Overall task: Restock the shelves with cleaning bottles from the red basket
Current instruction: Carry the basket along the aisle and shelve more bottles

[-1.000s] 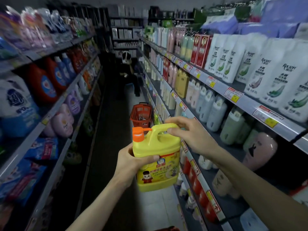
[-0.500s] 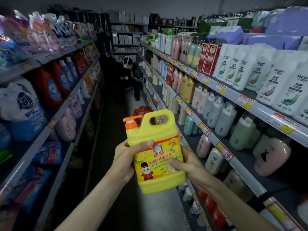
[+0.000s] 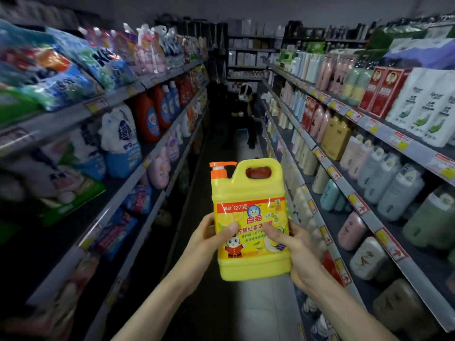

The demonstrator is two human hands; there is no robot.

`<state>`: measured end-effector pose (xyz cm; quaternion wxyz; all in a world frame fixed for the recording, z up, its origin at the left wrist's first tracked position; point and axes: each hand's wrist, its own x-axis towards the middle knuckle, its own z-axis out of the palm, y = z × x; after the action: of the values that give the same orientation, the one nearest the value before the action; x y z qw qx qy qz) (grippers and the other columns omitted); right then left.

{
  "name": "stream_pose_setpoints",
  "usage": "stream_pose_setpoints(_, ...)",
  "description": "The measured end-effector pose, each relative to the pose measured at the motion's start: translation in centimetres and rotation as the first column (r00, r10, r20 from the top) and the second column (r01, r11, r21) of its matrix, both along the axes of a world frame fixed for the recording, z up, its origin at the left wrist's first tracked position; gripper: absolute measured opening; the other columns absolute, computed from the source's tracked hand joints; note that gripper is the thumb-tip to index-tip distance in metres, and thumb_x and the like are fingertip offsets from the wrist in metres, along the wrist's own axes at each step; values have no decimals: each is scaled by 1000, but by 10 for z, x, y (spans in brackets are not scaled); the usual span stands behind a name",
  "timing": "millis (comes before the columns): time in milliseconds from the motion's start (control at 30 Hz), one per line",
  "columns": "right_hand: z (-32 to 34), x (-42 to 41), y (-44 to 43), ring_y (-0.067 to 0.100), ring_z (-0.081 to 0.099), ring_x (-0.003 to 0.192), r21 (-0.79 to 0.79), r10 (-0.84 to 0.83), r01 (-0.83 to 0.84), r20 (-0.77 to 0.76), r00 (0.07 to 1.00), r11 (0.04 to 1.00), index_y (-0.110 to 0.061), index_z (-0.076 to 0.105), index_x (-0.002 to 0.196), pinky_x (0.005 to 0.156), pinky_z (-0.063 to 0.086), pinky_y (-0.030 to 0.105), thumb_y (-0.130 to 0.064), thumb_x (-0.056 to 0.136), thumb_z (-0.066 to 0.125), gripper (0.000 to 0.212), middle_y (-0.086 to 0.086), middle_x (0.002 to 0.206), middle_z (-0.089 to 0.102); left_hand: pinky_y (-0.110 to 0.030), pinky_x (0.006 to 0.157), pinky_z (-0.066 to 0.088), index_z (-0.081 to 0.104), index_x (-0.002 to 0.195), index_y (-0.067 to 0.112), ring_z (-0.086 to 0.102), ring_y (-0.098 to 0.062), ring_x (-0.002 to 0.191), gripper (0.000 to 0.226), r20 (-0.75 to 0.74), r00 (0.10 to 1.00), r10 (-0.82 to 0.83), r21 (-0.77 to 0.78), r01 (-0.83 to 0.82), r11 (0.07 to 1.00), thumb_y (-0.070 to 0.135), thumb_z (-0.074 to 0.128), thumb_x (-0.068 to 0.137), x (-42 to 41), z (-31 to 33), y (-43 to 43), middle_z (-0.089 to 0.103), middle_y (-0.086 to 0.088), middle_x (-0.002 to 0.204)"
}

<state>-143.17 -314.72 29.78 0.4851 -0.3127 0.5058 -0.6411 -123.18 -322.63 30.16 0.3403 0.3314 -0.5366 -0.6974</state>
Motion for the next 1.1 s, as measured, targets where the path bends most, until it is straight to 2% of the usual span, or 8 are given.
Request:
stream_pose_setpoints(100, 12, 12, -6, 40, 77, 103, -53, 107, -109, -44, 993, 993, -6, 69, 124, 88, 63, 55, -15, 74, 92, 55, 18, 114, 79, -55, 109, 54, 58, 141, 23, 71, -24, 123, 42, 20, 993, 116, -86, -114, 990, 31, 67, 100, 21, 9, 17, 73, -1, 134)
stream_pose_setpoints(233, 26, 27, -12, 36, 77, 107, -97, 254, -273, -173, 952, 957, -10, 66, 131, 99, 58, 59, -26, 78, 93, 62, 12, 118, 79, -49, 108, 55, 58, 143, 20, 70, -25, 126, 37, 9, 951, 308, -188, -301, 935, 26, 59, 106, 42, 23, 51, 72, -2, 136)
stream_pose_setpoints(300, 30, 34, -9, 30, 78, 107, -103, 330, -363, -242, 912, 926, -15, 65, 131, 98, 59, 57, -29, 83, 88, 55, 7, 118, 79, -47, 107, 56, 57, 145, 17, 69, -25, 127, 38, 0, 918, 396, -230, -385, 894, 24, 57, 107, 50, 29, 74, 72, -2, 137)
stream_pose_setpoints(500, 35, 67, 18, 21, 75, 113, -131, 565, -628, -327, 758, 767, -19, 62, 135, 93, 62, 41, -24, 88, 78, 50, 0, 122, 78, -59, 108, 52, 53, 149, 19, 67, -28, 130, 44, 1, 781, 625, -349, -585, 732, 26, 59, 106, 80, 36, 155, 68, -6, 141)
stream_pose_setpoints(633, 37, 111, 50, 17, 74, 114, -135, 685, -763, -363, 632, 632, -17, 63, 133, 88, 63, 33, -31, 83, 78, 54, -1, 121, 78, -58, 106, 55, 53, 148, 16, 68, -27, 128, 46, 10, 645, 764, -383, -703, 599, 29, 61, 104, 108, 36, 219, 69, -7, 139)
stream_pose_setpoints(767, 37, 167, 90, 14, 75, 110, -113, 763, -854, -400, 507, 508, -18, 67, 128, 91, 61, 34, -34, 80, 80, 51, -3, 116, 80, -50, 102, 59, 55, 145, 16, 70, -24, 125, 40, 17, 499, 867, -359, -806, 471, 24, 58, 106, 146, 31, 290, 72, -5, 136)
stream_pose_setpoints(867, 35, 211, 125, 14, 76, 108, -98, 818, -906, -400, 414, 411, -17, 68, 126, 91, 61, 35, -29, 82, 81, 47, -2, 114, 80, -50, 102, 59, 57, 144, 19, 70, -24, 125, 42, 12, 388, 922, -356, -859, 366, 30, 61, 103, 177, 25, 345, 72, -4, 135)
stream_pose_setpoints(1100, 38, 325, 234, 15, 77, 106, -88, 895, -982, -404, 188, 166, -16, 69, 126, 87, 64, 32, -26, 83, 82, 45, -3, 114, 81, -36, 95, 62, 59, 140, 22, 72, -16, 120, 42, 26, 117, 993, -400, -909, 118, 38, 61, 101, 245, 26, 488, 75, 5, 129)
